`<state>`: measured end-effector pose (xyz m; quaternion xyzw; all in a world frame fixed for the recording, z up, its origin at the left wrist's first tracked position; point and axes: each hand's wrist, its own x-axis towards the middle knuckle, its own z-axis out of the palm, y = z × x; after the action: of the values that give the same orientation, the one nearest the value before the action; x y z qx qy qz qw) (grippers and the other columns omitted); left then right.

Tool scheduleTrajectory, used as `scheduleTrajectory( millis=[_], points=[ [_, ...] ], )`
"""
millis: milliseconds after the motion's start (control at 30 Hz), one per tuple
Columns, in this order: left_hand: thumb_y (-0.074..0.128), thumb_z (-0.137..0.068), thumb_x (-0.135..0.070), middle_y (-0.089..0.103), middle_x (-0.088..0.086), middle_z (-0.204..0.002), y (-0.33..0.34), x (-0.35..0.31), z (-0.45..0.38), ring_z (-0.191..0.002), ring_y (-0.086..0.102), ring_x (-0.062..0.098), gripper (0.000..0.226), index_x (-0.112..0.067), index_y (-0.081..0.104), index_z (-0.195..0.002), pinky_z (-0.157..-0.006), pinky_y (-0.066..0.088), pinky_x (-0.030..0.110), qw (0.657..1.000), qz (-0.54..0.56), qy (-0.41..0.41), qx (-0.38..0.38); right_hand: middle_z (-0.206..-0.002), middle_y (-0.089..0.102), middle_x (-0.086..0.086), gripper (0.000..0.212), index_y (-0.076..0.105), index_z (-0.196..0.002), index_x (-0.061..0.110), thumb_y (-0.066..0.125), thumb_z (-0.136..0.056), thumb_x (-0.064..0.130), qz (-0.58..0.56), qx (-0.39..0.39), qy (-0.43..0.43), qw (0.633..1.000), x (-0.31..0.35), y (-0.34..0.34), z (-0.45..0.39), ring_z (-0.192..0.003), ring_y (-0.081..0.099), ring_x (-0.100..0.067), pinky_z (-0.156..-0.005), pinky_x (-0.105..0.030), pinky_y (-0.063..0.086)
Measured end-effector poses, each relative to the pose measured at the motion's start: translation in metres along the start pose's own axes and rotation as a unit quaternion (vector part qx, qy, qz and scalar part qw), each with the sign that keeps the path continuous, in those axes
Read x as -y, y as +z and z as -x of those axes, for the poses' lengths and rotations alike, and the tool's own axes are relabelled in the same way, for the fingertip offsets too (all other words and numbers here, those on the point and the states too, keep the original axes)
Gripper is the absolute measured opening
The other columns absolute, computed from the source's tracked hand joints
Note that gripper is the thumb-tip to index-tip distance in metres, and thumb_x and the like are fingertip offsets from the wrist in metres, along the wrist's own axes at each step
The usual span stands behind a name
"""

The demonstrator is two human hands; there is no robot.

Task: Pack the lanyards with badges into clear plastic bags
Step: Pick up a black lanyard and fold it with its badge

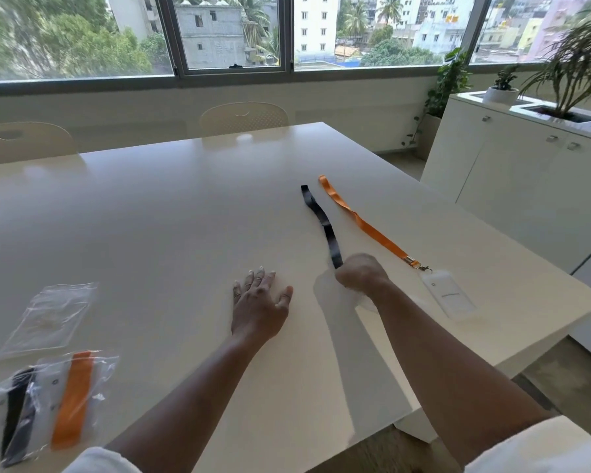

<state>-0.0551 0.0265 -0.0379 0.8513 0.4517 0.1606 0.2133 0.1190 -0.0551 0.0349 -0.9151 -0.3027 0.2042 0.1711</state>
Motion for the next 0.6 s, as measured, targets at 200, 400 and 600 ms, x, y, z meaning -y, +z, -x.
scheduleTrajectory(
  millis=[200, 400, 600],
  points=[
    [0.041, -0.097, -0.059, 0.059, 0.0, -0.139, -0.023, 0.006, -0.001, -0.129, 0.053, 0.017, 0.058, -0.022, 0.051, -0.141, -0.1, 0.042, 0.027, 0.97, 0.242, -0.012, -0.022, -0.083, 0.064, -0.014, 0.013, 0.057, -0.074, 0.008, 0.062, -0.084, 0.001, -0.271, 0.065, -0.053, 0.959, 0.053, -0.004, 0.014, -0.076, 0.069, -0.022, -0.061, -0.024, 0.058],
    [0.043, -0.09, -0.061, 0.072, 0.0, -0.1, -0.033, -0.005, -0.001, -0.081, 0.072, 0.004, 0.06, -0.016, 0.061, -0.126, -0.075, 0.058, 0.031, 0.92, 0.391, -0.002, 0.009, -0.102, 0.055, -0.015, 0.042, 0.047, -0.115, 0.008, 0.069, -0.082, -0.006, -0.459, 0.06, -0.052, 0.885, 0.078, -0.014, 0.021, -0.08, 0.068, -0.026, -0.052, -0.024, 0.058],
    [0.049, -0.079, -0.071, 0.072, 0.004, -0.102, -0.046, 0.004, 0.002, -0.088, 0.073, 0.018, 0.068, -0.018, 0.063, -0.119, -0.075, 0.058, 0.033, 0.893, 0.45, 0.015, 0.006, -0.096, 0.06, -0.014, 0.041, 0.056, -0.122, 0.011, 0.06, -0.087, -0.01, -0.519, 0.069, -0.079, 0.849, 0.098, -0.012, 0.024, -0.081, 0.071, -0.025, -0.063, -0.026, 0.061]
  ],
)
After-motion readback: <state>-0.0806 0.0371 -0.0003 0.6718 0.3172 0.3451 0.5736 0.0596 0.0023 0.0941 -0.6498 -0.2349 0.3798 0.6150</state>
